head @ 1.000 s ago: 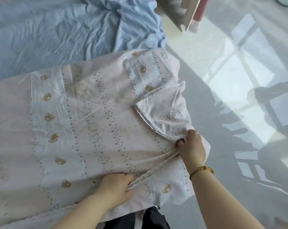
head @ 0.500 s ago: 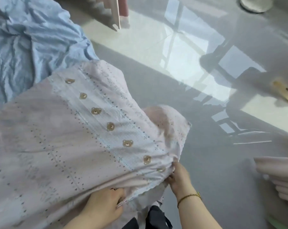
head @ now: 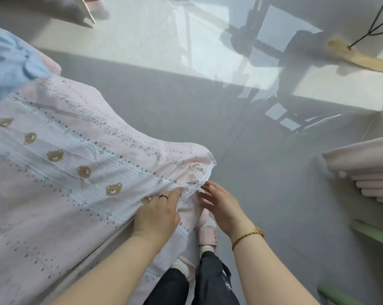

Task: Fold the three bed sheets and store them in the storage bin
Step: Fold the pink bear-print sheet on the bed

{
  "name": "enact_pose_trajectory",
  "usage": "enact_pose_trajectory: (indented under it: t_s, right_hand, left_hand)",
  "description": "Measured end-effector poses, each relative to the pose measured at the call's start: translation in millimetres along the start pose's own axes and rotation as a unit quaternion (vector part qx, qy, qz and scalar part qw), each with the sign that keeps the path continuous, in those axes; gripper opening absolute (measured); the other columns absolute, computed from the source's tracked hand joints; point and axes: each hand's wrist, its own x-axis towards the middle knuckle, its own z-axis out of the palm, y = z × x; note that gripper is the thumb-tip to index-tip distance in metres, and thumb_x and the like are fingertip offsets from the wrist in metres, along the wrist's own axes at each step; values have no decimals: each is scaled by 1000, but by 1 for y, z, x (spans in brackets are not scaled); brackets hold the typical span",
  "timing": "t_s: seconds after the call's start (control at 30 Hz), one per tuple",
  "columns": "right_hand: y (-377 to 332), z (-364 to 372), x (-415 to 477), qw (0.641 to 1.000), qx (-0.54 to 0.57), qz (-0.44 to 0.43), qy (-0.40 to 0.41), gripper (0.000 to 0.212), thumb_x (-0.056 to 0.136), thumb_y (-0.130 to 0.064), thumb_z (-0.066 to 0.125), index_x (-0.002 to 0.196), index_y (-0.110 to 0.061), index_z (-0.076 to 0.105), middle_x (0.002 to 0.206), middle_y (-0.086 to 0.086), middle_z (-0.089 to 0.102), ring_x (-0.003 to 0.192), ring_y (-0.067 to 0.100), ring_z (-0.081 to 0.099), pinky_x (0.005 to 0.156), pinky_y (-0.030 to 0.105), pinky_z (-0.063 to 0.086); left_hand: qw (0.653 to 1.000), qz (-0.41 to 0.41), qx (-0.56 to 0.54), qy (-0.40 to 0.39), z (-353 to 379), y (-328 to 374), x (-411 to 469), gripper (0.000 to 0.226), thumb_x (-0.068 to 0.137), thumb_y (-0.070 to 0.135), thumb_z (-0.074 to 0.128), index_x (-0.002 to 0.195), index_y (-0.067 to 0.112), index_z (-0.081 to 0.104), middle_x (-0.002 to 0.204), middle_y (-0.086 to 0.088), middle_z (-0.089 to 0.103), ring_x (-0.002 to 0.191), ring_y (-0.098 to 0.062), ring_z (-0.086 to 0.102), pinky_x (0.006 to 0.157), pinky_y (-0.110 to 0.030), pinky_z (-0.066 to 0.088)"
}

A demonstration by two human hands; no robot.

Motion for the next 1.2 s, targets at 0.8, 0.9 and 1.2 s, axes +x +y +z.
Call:
enact_pose_trajectory:
  t_s: [0.8, 0.9, 1.2]
  right_hand:
    - [-1, -5, 69, 974, 61, 216, 39, 14, 86, 5, 47, 93, 2, 58, 89, 17, 61, 79, 27, 59, 65, 30, 49]
    - [-2, -11, 73, 979, 122, 144, 72, 33, 82, 14, 35, 96, -5, 59, 79, 13, 59, 60, 18, 58, 55, 23, 48]
    - [-24, -30, 55, 970, 239, 13, 33, 19, 93, -8, 45, 86, -14, 62, 58, -4, 68, 51, 6, 63, 50, 18, 50]
  left_hand:
    - [892, -132, -424, 84, -36, 49, 101, 17, 88, 22, 57, 71, 24, 52, 72, -5, 61, 70, -20, 51, 57, -14, 34]
    - [883, -138, -441, 82, -36, 53, 112, 20, 89, 22, 54, 69, 26, 52, 65, 3, 56, 61, -11, 47, 53, -14, 33]
    - [899, -190, -384, -96, 2, 54, 120, 33, 91, 28, 50, 59, 21, 50, 59, 2, 50, 65, -20, 47, 63, -28, 35]
